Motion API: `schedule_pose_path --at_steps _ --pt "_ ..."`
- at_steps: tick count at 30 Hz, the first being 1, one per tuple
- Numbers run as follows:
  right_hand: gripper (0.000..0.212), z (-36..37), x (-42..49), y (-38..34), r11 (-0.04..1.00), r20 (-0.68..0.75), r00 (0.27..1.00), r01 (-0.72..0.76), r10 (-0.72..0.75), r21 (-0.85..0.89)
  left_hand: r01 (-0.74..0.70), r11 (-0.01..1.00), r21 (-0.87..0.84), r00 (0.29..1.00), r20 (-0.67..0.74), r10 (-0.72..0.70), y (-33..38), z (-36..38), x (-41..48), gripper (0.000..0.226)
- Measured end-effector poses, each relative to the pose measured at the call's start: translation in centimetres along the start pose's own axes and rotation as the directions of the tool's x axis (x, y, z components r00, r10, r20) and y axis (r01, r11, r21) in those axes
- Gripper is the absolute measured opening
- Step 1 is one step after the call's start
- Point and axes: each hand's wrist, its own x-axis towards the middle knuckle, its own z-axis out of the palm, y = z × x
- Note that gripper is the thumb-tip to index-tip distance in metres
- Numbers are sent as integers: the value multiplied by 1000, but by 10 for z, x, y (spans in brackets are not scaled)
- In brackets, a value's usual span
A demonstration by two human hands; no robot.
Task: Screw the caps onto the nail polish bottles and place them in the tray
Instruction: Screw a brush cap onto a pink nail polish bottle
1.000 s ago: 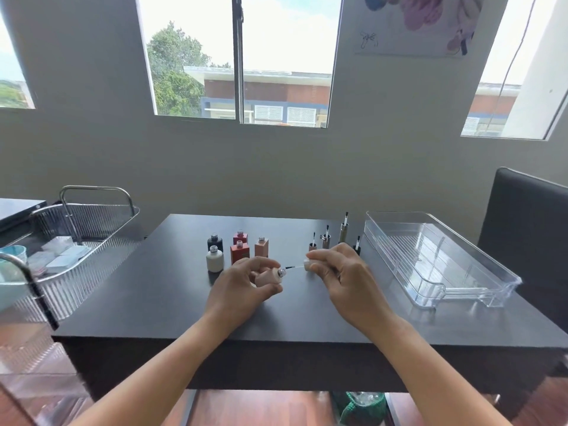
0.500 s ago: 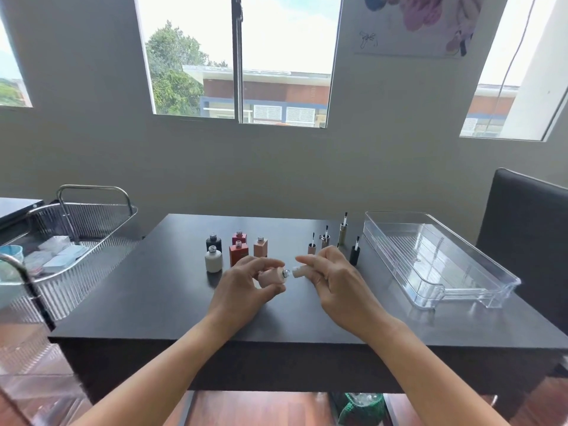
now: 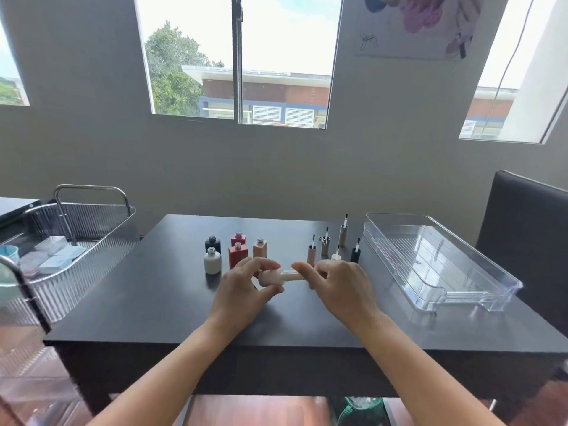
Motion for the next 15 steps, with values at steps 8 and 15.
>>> schedule_pose_path --at_steps 8,15 --pt "59 2 1 12 975 207 978 -46 0 216 31 999 30 999 5 -31 -3 -1 0 37" --pt "14 7 -2 17 980 72 992 93 -107 177 -1 998 62 1000 10 0 -5 -1 0 36"
